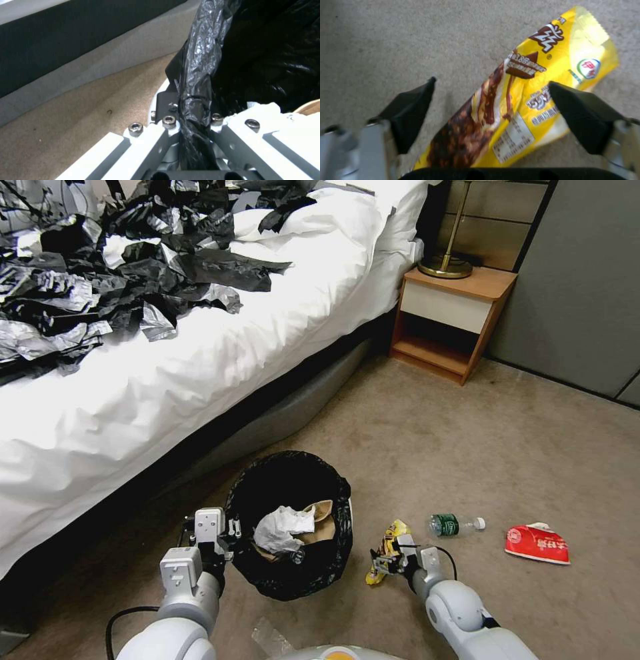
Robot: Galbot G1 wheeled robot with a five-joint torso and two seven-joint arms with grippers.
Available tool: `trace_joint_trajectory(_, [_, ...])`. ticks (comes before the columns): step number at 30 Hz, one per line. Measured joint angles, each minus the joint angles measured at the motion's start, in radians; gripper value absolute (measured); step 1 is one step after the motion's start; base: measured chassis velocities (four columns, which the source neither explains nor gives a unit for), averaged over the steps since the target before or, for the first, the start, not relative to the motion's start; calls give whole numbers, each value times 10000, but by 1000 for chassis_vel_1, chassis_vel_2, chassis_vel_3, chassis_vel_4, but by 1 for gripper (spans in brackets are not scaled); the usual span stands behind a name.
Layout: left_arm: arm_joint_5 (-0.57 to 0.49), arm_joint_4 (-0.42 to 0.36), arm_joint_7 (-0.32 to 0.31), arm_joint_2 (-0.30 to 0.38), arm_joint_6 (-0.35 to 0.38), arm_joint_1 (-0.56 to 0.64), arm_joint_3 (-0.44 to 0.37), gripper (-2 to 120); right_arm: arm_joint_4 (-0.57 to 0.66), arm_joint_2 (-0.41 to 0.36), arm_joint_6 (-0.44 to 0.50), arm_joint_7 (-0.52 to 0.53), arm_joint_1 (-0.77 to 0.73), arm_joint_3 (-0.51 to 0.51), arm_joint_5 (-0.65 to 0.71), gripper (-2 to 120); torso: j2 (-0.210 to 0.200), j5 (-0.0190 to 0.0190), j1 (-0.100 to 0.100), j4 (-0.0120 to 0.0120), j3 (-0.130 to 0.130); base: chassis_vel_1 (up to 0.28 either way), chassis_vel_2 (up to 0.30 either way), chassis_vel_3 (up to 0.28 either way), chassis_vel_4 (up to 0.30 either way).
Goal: Pick up the trash bin, then pick up the garbage from the floor and place it into the trash bin.
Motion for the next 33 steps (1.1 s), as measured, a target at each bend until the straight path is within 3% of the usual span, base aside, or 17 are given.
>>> trace_joint_trajectory(4, [52,-2,2,-28,-16,10,12,0,-372,115,178,-104,177,27,-90,67,0,0,0,-1,0,0,0,0,0])
trace_joint_trajectory(8, [75,-2,6,-53,-26,-2,29,0,-651,185,296,-116,274,100,-126,45,0,-1,0,-2,0,0,0,0,0])
trace_joint_trajectory(18, [44,8,7,-21,-39,-46,24,0,-996,270,580,-160,204,365,-447,15,0,0,-1,1,-1,0,0,0,0])
trace_joint_trajectory(21, [9,17,7,12,-53,-76,20,0,-1077,284,682,-165,144,460,-609,0,1,1,-1,1,-2,0,0,0,0])
trace_joint_trajectory(29, [-56,21,8,29,-58,-121,23,0,-994,227,840,-179,97,556,-791,0,0,10,0,4,-1,0,0,0,0])
trace_joint_trajectory(33, [-117,56,6,49,-58,-158,31,0,-86,36,1411,-66,-264,807,-955,0,0,-2,0,-6,0,0,0,0,0])
